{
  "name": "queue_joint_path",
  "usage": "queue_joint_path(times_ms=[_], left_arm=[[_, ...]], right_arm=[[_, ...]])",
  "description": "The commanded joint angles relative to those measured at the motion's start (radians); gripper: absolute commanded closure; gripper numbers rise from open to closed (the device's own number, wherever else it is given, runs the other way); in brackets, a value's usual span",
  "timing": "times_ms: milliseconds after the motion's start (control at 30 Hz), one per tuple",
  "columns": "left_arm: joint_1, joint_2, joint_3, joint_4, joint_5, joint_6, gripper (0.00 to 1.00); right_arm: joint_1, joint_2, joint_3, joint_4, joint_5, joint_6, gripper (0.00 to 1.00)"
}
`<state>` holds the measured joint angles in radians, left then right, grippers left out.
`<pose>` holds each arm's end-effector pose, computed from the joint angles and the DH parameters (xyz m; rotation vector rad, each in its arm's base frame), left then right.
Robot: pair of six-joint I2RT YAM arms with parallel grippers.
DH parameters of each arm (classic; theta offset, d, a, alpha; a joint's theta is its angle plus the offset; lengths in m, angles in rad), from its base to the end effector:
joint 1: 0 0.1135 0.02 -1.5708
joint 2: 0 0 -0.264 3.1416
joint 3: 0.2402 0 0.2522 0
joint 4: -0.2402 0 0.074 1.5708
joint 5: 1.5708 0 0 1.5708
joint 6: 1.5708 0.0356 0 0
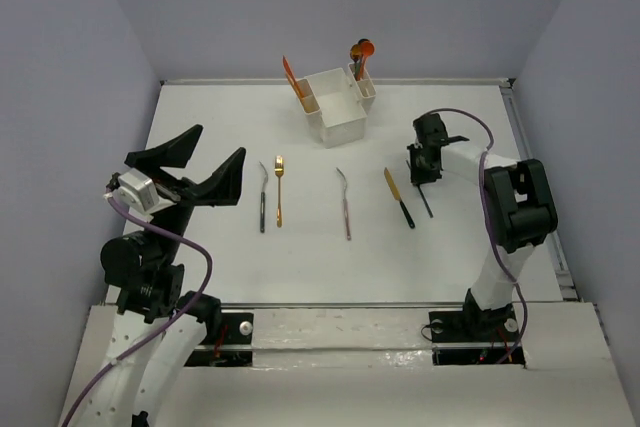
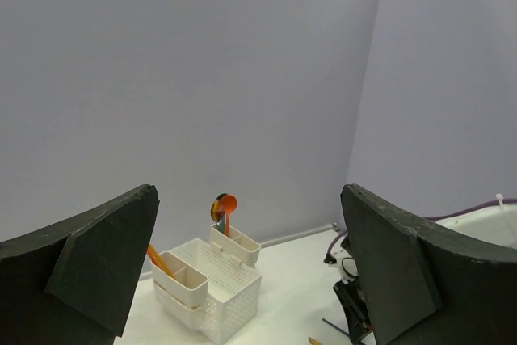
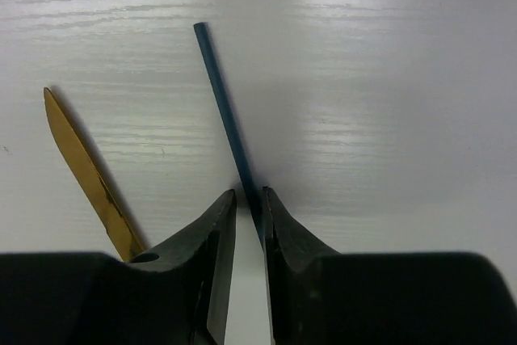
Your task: Sort the eating utensils into containers
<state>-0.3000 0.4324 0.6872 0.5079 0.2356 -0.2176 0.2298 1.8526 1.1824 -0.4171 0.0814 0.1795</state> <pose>0.0747 -0.0318 0.4190 0.2594 0.8063 -0.5820 0.3644 0.0823 0.1650 -0.0401 2.6518 0.0271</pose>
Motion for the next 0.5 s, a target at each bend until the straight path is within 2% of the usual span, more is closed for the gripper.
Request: queue_joint_path(times_ms=[0,167,333,467], left_arm=[[-0.004,-0.015,0.026,0.054,0.008,0.003,0.01],[-0.004,-0.015,0.026,0.054,0.008,0.004,0.01],[-0.004,-0.014,0.026,0.054,0.007,0.004,0.01],[-0.004,-0.012,0.028,0.054,0.01,0.003,0.01]], right_arm=[[0.002,0.063,0.022,-0.028,-0.035,-0.015,0.76],[0.002,0.077,0.049,-0.038,-0.008,-0.026,0.85],[0.002,0.06,0.054,-0.034,0.017,-0.034,1.0],[0.002,-0.036,0.04,0.032,0.044,-0.034,1.0]])
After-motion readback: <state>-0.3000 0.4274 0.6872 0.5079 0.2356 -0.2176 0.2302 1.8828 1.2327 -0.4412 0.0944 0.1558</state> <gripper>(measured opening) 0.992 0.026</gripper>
